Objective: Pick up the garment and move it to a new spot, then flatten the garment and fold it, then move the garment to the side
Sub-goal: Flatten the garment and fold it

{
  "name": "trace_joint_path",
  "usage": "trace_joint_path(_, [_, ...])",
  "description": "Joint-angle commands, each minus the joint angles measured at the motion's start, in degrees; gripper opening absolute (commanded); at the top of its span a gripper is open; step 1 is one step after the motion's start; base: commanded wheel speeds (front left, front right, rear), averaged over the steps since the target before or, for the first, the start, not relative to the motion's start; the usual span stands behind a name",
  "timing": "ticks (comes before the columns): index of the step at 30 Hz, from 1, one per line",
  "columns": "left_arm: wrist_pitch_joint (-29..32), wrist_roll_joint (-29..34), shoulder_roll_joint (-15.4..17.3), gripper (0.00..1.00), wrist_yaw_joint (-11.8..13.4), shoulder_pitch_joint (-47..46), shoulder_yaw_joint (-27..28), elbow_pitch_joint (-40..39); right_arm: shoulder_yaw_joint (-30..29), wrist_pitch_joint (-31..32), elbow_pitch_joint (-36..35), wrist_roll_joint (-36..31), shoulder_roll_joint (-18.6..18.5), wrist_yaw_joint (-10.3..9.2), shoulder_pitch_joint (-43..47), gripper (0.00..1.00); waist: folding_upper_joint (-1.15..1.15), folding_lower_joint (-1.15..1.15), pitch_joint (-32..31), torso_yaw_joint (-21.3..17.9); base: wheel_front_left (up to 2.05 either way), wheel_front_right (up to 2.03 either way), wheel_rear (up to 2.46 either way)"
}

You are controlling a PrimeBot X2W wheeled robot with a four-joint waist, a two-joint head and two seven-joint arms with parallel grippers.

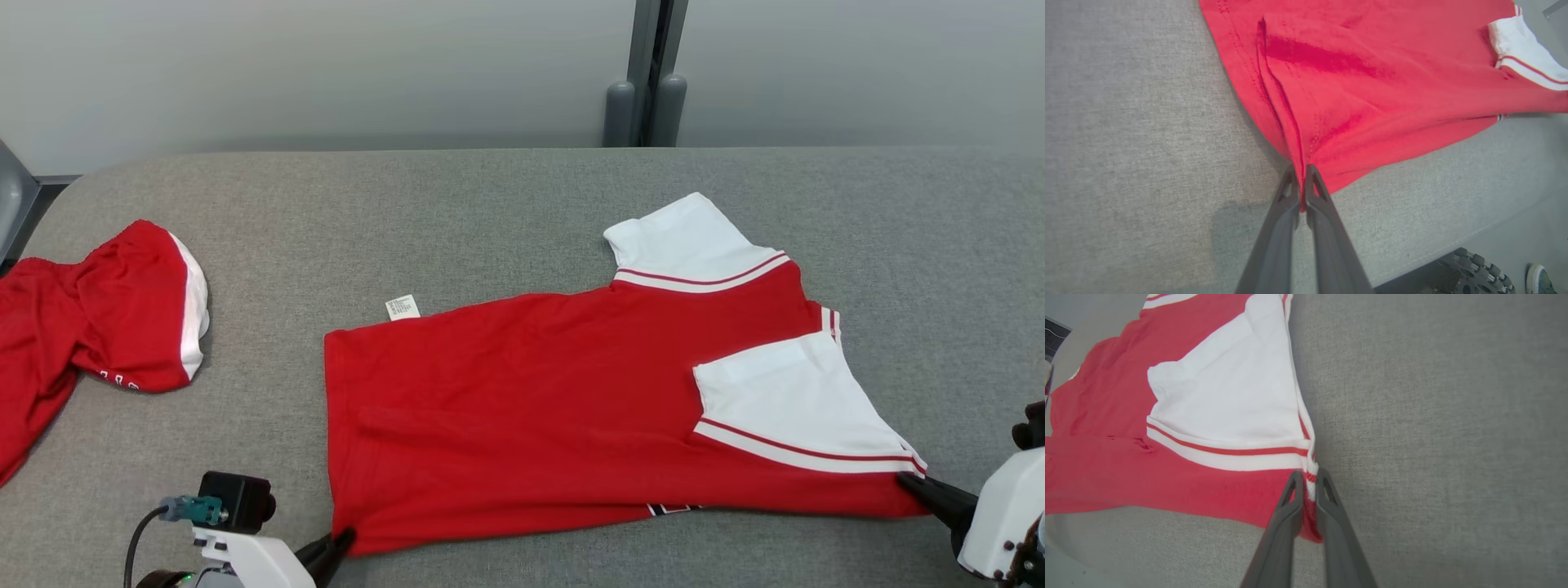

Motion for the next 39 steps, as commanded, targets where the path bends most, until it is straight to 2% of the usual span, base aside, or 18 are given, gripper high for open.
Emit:
trace_joint_path(1, [0.14, 0.72, 0.64, 0.00, 0.53, 1.09, -0.18, -0.36, -0.91, 0.28, -0.56, -0.13, -0.47, 0.00, 1.33, 0.00, 0.00, 0.00, -0.21, -0.01, 0.00, 0.00, 0.00])
trace_joint_path(11, [1.95, 1.26, 5.32, 0.00, 3.51, 3.14, -1.51, -6.13, -7.25, 3.10, -4.32, -2.55, -0.25, -0.01, 7.93, 0.00, 0.00, 0.00, -0.34, 0.17, 0.00, 0.00, 0.00])
trace_joint_path(19, [2.84, 1.78, 5.68, 0.00, 4.86, 2.02, -1.62, -7.89, -11.95, 6.83, -8.41, -5.49, 2.59, 0.00, 10.53, 0.00, 0.00, 0.00, 0.42, 0.49, 0.00, 0.00, 0.00])
trace_joint_path(31, [3.70, 0.98, 6.06, 0.00, 5.11, 1.67, -1.23, -8.42, -19.38, 13.53, -15.04, -9.47, 7.95, 0.01, 15.34, 0.00, 0.00, 0.00, 1.07, -0.05, 0.00, 0.00, 0.00])
trace_joint_path(32, [3.71, 0.89, 6.05, 0.00, 5.16, 1.63, -1.20, -8.49, -19.87, 14.01, -15.50, -9.80, 8.34, 0.01, 15.44, 0.05, 0.00, 0.00, 1.17, -0.09, 0.00, 0.00, 0.00])
trace_joint_path(33, [3.77, 0.77, 6.01, 0.13, 5.20, 1.60, -1.15, -8.57, -20.43, 14.58, -15.94, -10.16, 8.76, 0.01, 15.54, 0.29, 0.00, 0.00, 1.26, -0.13, 0.00, 0.00, 0.00])
trace_joint_path(34, [3.77, 0.66, 5.98, 0.34, 5.24, 1.59, -1.08, -8.62, -21.03, 15.07, -16.47, -10.50, 9.21, 0.01, 15.73, 0.47, 0.00, 0.00, 1.33, -0.17, 0.00, 0.00, 0.00])
trace_joint_path(35, [3.85, 0.48, 5.91, 0.50, 5.23, 1.61, -1.04, -8.67, -21.55, 15.60, -16.96, -10.86, 9.65, 0.01, 15.92, 1.00, 0.00, 0.00, 1.39, -0.21, 0.00, 0.00, 0.00])
trace_joint_path(36, [3.97, 0.52, 5.88, 0.93, 5.24, 1.63, -1.06, -8.72, -22.02, 16.02, -17.39, -11.28, 10.02, 0.01, 16.08, 1.00, 0.00, 0.00, 1.43, -0.25, 0.00, 0.00, 0.00])
trace_joint_path(37, [4.07, 0.54, 5.87, 1.00, 5.26, 1.65, -1.06, -8.74, -22.62, 16.44, -17.72, -11.70, 10.39, 0.01, 16.16, 1.00, 0.00, 0.00, 1.46, -0.28, 0.00, 0.00, 0.00])
trace_joint_path(39, [4.17, 0.35, 5.94, 1.00, 5.26, 1.72, -1.07, -8.90, -23.77, 17.26, -18.70, -12.51, 11.06, 0.01, 16.32, 1.00, 0.00, 0.00, 1.49, -0.28, 0.00, 0.00, 0.00])
